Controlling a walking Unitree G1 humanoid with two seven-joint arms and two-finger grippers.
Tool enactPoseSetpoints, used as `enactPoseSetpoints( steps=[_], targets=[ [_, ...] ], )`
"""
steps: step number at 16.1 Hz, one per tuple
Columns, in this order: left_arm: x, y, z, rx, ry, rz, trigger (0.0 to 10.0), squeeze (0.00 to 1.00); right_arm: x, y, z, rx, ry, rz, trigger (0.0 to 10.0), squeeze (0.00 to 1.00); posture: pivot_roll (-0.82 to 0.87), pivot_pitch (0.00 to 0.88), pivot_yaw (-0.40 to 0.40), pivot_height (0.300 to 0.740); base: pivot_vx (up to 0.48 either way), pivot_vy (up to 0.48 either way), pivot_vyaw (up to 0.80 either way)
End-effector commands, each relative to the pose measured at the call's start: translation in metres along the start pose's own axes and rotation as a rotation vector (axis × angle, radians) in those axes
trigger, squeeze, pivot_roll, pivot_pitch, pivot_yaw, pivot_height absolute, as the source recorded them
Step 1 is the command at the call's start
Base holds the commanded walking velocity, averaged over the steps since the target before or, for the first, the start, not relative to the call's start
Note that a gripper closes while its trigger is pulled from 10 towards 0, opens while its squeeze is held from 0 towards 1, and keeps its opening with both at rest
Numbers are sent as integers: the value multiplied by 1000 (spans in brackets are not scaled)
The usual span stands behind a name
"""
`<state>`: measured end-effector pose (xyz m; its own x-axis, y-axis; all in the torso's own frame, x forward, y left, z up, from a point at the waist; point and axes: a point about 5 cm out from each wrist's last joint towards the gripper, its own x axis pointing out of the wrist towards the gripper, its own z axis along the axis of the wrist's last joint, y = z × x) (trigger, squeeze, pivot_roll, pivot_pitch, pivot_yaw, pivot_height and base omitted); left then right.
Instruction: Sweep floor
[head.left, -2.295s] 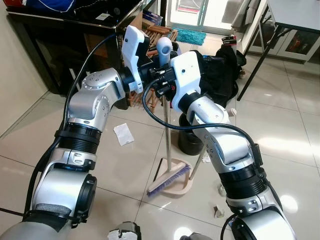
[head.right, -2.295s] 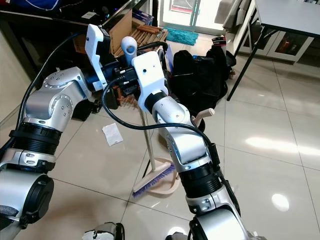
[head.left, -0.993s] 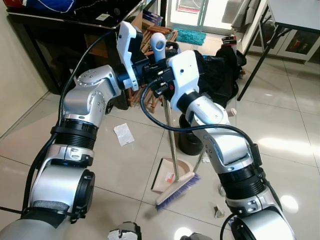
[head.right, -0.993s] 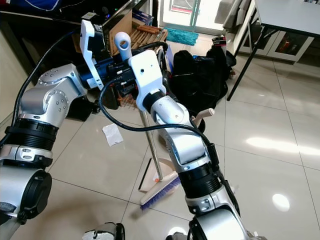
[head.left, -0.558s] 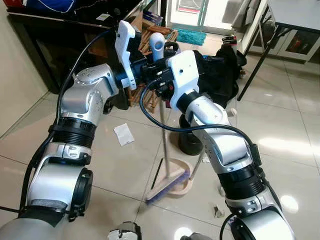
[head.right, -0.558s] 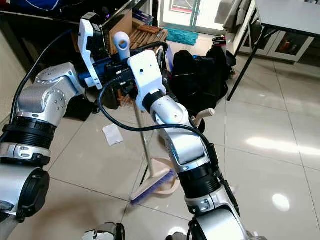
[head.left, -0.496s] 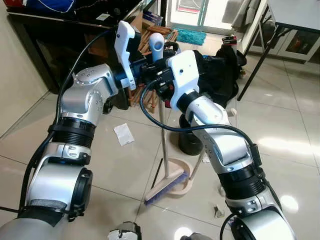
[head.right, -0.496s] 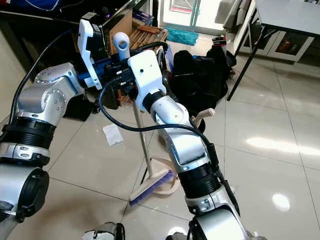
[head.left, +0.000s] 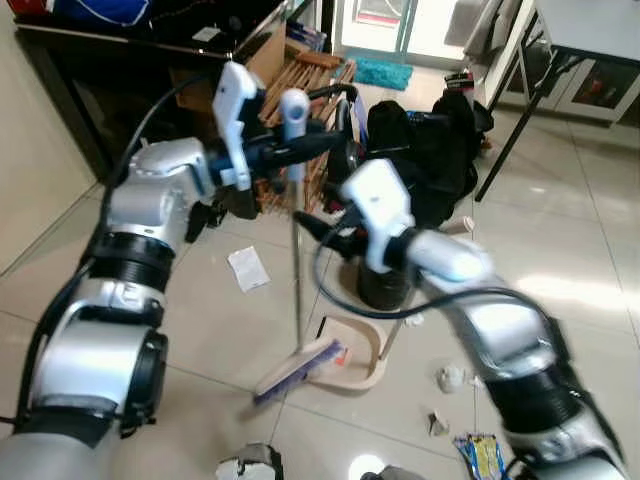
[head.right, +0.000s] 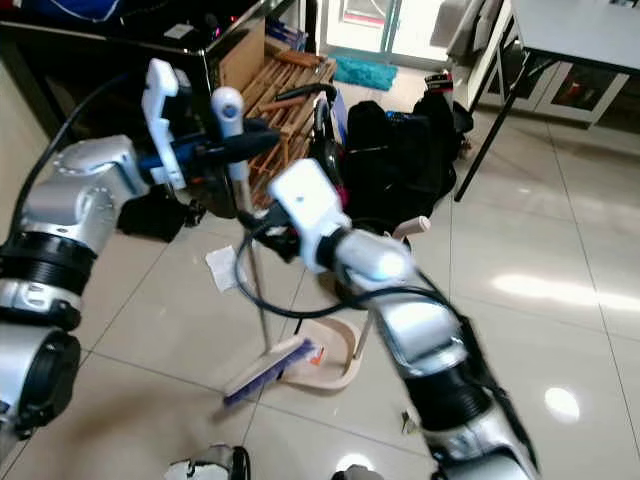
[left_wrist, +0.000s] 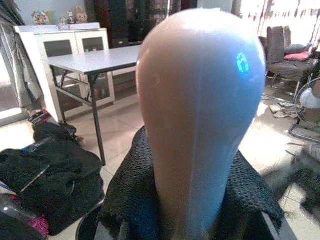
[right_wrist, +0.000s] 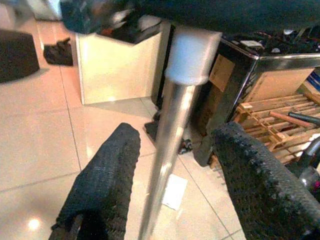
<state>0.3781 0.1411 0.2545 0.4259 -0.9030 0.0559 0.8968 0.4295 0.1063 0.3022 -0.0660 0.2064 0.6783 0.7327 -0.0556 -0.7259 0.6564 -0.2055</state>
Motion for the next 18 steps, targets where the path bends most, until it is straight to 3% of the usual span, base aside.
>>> enactPoseSetpoints(
  steps=[1,3,5,6,8,9,10,11,13,14,15,17,18],
  targets=[
    [-1,3,19,59,-42,-22,0,0,-7,-4,6,16,-23,4,10000,0,-53,54,21,740,0,0,0],
    [-6,6,20,63,-50,-20,0,0,-15,-11,4,19,-9,-31,10000,0,-55,53,20,740,0,0,0],
    [-11,7,20,81,-50,-19,0,0,-25,-28,1,-5,13,-194,10000,0,-63,60,16,740,0,0,0],
    [-13,11,16,125,-1,42,0,0,-30,-34,-2,-7,16,-274,10000,0,-58,68,18,740,0,0,0],
    [-17,19,4,233,100,236,0,0,-44,-45,-9,85,-16,-442,10000,0,-52,75,15,740,0,0,0],
    [-18,23,2,258,100,340,0,0,-51,-49,-13,121,-26,-509,10000,0,-53,78,14,740,0,0,0],
    [-21,28,1,278,95,496,8980,0,-60,-52,-16,171,-47,-579,10000,0,-56,81,13,740,0,0,0],
    [-22,30,1,291,70,577,10000,0,-65,-53,-18,183,-51,-613,10000,0,-59,79,14,740,0,0,0],
    [-22,29,-1,303,18,681,10000,0,-73,-53,-21,179,-57,-667,10000,0,-66,77,15,740,0,0,0],
    [-23,24,-10,326,-43,844,10000,0,-85,-52,-30,187,-75,-768,10000,0,-70,74,15,740,0,0,0],
    [-24,22,-11,335,-65,876,10000,0,-87,-51,-31,191,-83,-784,10000,0,-70,74,15,740,0,0,0],
    [-31,13,-29,381,-46,923,10000,0,-97,-44,-44,298,-87,-829,10000,0,-78,65,9,740,0,0,0],
    [-35,10,-39,333,-37,955,10000,0,-100,-39,-48,312,-69,-825,10000,0,-79,60,8,740,0,0,0]
  ],
)
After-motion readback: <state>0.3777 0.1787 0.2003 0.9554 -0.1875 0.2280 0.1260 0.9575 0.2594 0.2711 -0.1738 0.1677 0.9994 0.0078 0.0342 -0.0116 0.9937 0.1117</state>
